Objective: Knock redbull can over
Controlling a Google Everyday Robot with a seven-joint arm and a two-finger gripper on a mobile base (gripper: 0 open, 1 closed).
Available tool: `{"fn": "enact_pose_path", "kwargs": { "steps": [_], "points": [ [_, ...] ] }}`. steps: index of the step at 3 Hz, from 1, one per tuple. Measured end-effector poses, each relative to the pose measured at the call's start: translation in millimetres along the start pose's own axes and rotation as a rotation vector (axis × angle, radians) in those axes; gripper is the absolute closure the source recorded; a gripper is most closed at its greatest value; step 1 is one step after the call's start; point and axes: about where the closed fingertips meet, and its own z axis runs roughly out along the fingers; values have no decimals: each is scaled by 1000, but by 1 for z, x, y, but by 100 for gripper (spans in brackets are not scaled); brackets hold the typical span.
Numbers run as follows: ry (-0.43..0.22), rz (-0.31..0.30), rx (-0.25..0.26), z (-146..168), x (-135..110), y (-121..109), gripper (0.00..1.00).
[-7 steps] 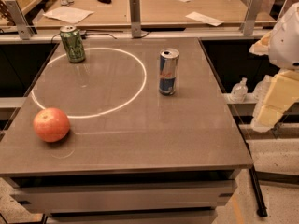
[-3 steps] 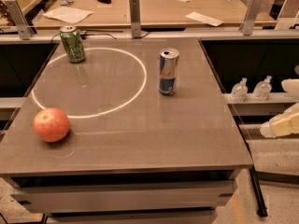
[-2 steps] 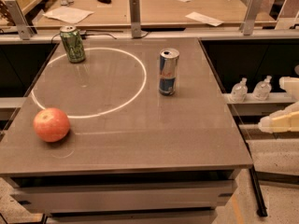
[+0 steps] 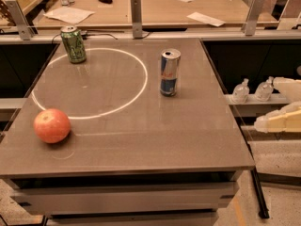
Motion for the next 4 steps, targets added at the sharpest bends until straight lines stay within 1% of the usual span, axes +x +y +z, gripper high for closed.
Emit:
{"fn": "enact_pose_path", "kwargs": {
  "steps": [1, 2, 3, 4],
  "points": [
    [7, -15, 9, 2, -1, 2, 0],
    [-30, 2, 42, 12, 2, 4, 0],
    [-85, 6, 72, 33, -1, -7, 0],
    [-165, 4, 23, 58, -3, -19, 0]
  ]
}}
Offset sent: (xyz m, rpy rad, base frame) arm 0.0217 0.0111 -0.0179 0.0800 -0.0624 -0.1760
